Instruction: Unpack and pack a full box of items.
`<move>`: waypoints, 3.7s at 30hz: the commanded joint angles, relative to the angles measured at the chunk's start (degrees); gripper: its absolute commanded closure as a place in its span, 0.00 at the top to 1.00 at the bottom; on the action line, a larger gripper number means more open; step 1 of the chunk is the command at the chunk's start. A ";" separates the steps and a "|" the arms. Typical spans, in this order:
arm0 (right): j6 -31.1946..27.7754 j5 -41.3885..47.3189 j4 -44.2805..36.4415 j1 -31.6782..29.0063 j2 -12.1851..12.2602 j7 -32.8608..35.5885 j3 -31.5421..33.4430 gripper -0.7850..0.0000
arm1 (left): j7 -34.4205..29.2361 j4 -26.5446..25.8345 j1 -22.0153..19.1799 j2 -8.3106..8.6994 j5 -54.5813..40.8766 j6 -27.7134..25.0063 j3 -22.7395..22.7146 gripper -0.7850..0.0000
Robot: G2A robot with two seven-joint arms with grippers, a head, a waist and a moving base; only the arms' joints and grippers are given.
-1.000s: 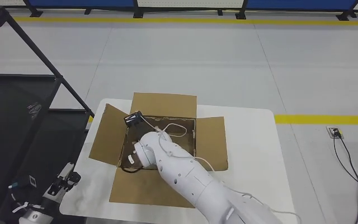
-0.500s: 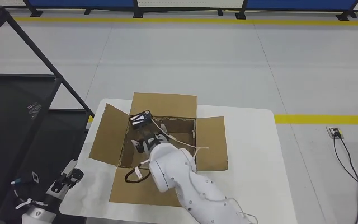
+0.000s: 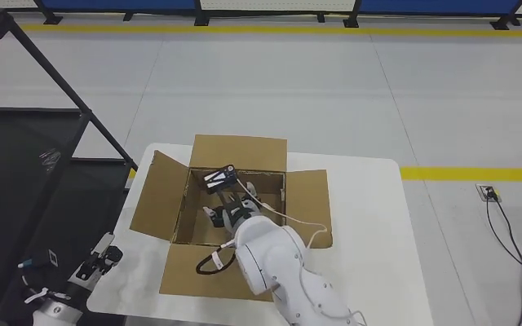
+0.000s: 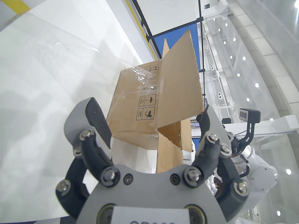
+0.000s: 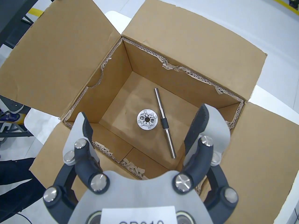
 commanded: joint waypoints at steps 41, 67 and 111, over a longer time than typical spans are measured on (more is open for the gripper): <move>-15.79 46.73 -2.20 -13.38 7.00 -5.83 43.62 1.00 | -2.53 -9.88 -11.24 -0.59 13.14 8.96 20.06 1.00; -20.31 55.19 -3.27 -7.74 8.39 -7.77 27.31 1.00 | -0.84 -7.14 -12.88 -0.90 14.38 9.89 24.28 1.00; -13.31 46.77 7.95 0.07 8.63 -22.03 16.82 1.00 | -11.26 -5.58 -2.35 1.01 6.95 3.43 3.97 1.00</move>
